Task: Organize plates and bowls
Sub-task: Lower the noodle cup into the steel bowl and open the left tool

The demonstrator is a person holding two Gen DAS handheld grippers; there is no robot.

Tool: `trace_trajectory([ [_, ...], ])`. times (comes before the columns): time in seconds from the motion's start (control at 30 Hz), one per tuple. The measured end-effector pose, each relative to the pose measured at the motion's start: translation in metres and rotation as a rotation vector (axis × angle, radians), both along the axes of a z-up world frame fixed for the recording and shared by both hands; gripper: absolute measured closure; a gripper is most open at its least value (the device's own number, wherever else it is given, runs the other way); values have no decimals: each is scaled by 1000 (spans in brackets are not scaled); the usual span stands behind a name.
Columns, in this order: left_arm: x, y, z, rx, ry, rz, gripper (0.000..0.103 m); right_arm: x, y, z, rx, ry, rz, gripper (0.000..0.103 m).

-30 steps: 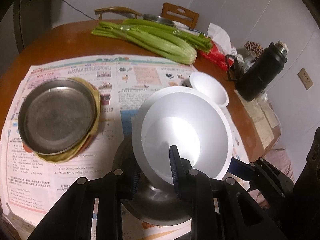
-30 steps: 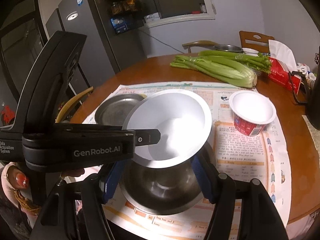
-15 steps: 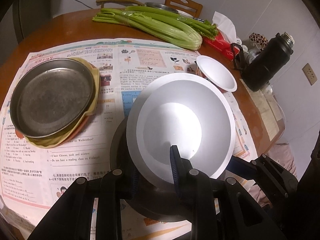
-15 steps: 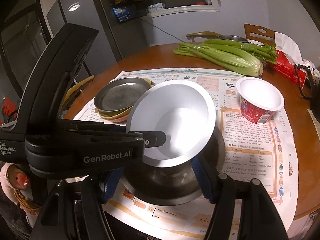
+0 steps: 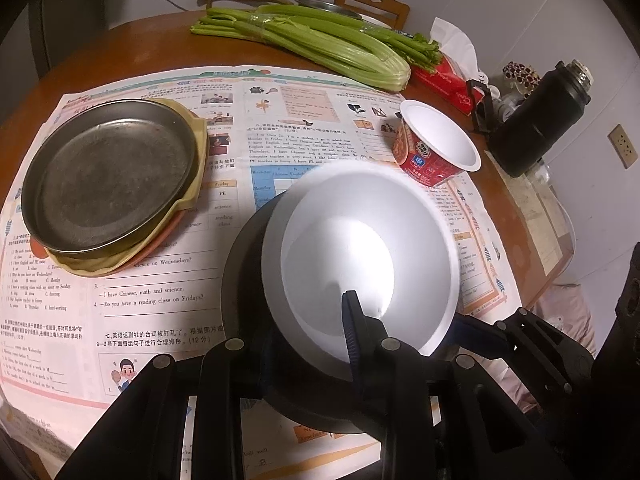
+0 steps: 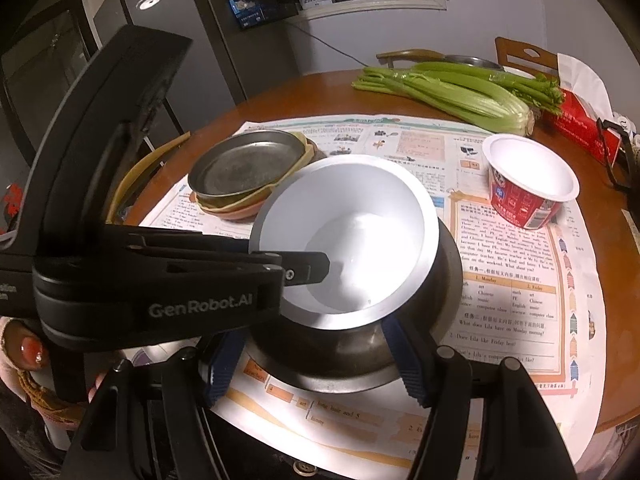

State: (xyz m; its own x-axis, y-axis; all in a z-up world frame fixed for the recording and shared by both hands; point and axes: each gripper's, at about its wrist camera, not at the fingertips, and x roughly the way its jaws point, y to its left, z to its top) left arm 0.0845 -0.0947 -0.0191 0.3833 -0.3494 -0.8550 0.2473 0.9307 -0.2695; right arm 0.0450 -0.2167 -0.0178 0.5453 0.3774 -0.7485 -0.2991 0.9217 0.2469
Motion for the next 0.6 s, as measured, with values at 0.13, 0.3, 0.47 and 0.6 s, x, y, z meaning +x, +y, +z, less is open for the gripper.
trace_trajectory([
  [0.13,0,-1,0,3,-5,-3,73,1,-2,-2,-6,13,-7,35],
  [0.3,0,-1,0,1,-6,-2,73,1,-3,-1,-11,12,-9,35],
  [0.47,-1,-1,2,4,-10,2,73,0,-8,1,-6,12,-3,35],
  [0.6,-3,2,7,13,-27,15,73,0,-15,5,0,9,-19,35],
])
